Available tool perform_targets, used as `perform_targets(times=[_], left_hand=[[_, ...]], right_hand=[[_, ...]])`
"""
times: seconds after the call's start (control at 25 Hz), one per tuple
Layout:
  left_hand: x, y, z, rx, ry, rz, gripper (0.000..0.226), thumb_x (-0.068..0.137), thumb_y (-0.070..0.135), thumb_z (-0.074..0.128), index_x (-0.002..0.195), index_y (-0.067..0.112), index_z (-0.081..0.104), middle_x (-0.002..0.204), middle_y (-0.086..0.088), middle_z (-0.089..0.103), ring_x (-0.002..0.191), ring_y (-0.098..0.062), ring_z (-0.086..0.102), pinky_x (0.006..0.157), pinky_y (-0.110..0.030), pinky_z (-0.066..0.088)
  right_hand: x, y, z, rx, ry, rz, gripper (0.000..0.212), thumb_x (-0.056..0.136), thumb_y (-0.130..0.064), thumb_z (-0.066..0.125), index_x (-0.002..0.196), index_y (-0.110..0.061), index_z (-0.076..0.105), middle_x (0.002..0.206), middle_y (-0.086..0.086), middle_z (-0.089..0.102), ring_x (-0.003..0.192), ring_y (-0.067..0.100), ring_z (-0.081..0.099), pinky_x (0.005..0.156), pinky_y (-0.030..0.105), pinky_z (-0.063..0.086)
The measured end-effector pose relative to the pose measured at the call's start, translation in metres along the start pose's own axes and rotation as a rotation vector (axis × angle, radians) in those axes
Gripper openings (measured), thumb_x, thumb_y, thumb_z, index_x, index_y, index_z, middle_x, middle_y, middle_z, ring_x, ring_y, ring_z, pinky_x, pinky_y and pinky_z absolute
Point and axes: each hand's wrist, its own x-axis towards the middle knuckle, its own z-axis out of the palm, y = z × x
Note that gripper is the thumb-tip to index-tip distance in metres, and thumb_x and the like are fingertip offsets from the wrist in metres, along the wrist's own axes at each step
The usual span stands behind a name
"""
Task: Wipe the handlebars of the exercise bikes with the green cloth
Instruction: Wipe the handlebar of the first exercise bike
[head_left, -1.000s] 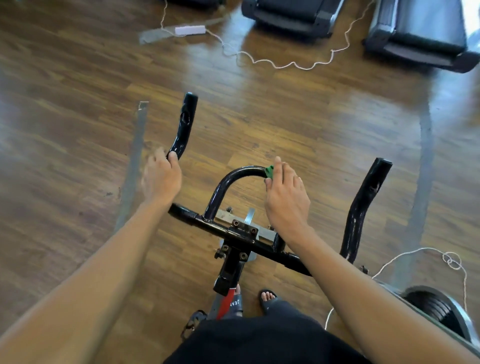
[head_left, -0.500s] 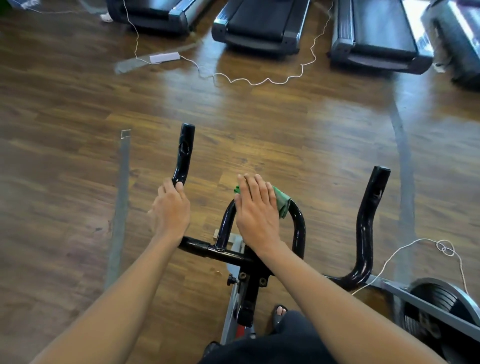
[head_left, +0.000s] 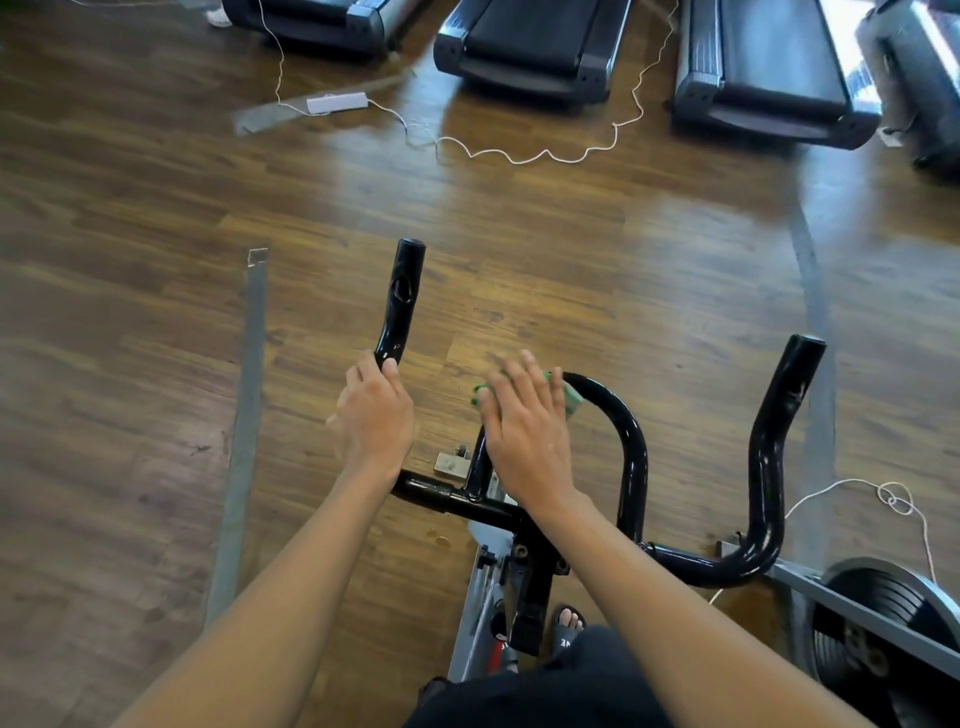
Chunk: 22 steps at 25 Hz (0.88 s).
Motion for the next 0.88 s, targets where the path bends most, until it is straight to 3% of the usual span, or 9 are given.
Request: perform_targets(times=[0.08, 0.16, 0.24, 0.4, 0.68, 0.8, 0.88], left_hand=[[0.0, 0.0, 0.001, -0.002, -0.002, -0.005, 0.045, 0.108, 0.037, 0.021, 0.135, 0.009, 0.044, 0.122, -0.012, 0.059, 0.101, -0.035, 0.062, 0.072, -0.04, 0.033], [0.001, -0.001, 0.001, -0.016, -0.006, -0.002, 0.045, 0.108, 0.037, 0.022, 0.135, 0.009, 0.044, 0.122, -0.012, 0.06, 0.101, -0.034, 0.062, 0.072, -0.04, 0.034], [0.001, -0.001, 0.001, -0.024, -0.006, -0.006, 0.045, 0.108, 0.038, 0.021, 0.136, 0.01, 0.044, 0.124, -0.012, 0.06, 0.101, -0.034, 0.062, 0.073, -0.041, 0.034], [0.002, -0.003, 0.001, -0.03, -0.009, -0.01, 0.045, 0.108, 0.037, 0.022, 0.137, 0.011, 0.044, 0.127, -0.011, 0.059, 0.105, -0.035, 0.061, 0.075, -0.041, 0.034], [0.002, -0.005, 0.004, -0.03, 0.003, 0.004, 0.046, 0.107, 0.038, 0.022, 0.135, 0.01, 0.045, 0.122, -0.011, 0.061, 0.1, -0.032, 0.063, 0.072, -0.04, 0.037], [0.002, -0.006, 0.005, -0.042, -0.007, -0.003, 0.046, 0.107, 0.039, 0.022, 0.134, 0.011, 0.046, 0.122, -0.011, 0.061, 0.1, -0.032, 0.063, 0.075, -0.042, 0.041], [0.003, -0.006, 0.004, -0.037, -0.004, -0.006, 0.045, 0.107, 0.039, 0.022, 0.133, 0.011, 0.046, 0.121, -0.011, 0.061, 0.1, -0.032, 0.063, 0.074, -0.042, 0.04]], right_hand=[[-0.001, 0.006, -0.002, 0.079, -0.055, -0.107, 0.046, 0.106, -0.036, 0.027, 0.143, -0.02, 0.05, 0.155, -0.003, 0.041, 0.151, 0.012, 0.017, 0.125, 0.041, 0.002], [-0.001, 0.009, -0.002, 0.123, -0.051, -0.082, 0.046, 0.107, -0.034, 0.027, 0.147, -0.02, 0.044, 0.16, -0.002, 0.032, 0.153, 0.011, 0.01, 0.125, 0.04, 0.002], [-0.007, 0.002, -0.001, 0.072, -0.03, -0.056, 0.045, 0.107, -0.033, 0.028, 0.143, -0.018, 0.049, 0.156, 0.0, 0.039, 0.153, 0.014, 0.012, 0.125, 0.04, 0.0], [-0.015, 0.001, -0.002, -0.045, -0.214, -0.362, 0.041, 0.106, -0.034, 0.031, 0.131, -0.02, 0.061, 0.137, -0.004, 0.056, 0.148, 0.016, 0.026, 0.124, 0.038, -0.004], [-0.016, 0.015, -0.021, -0.077, -0.429, -0.602, 0.048, 0.108, -0.041, 0.023, 0.142, -0.022, 0.05, 0.147, -0.003, 0.048, 0.15, 0.015, 0.021, 0.124, 0.037, -0.005], [0.003, 0.017, -0.026, -0.139, -0.373, -0.51, 0.061, 0.106, -0.048, 0.007, 0.145, -0.021, 0.045, 0.152, -0.001, 0.044, 0.152, 0.016, 0.013, 0.123, 0.04, -0.012], [-0.005, 0.012, -0.025, -0.131, -0.389, -0.52, 0.058, 0.107, -0.047, 0.012, 0.145, -0.02, 0.046, 0.152, 0.0, 0.044, 0.152, 0.016, 0.011, 0.123, 0.04, -0.011]])
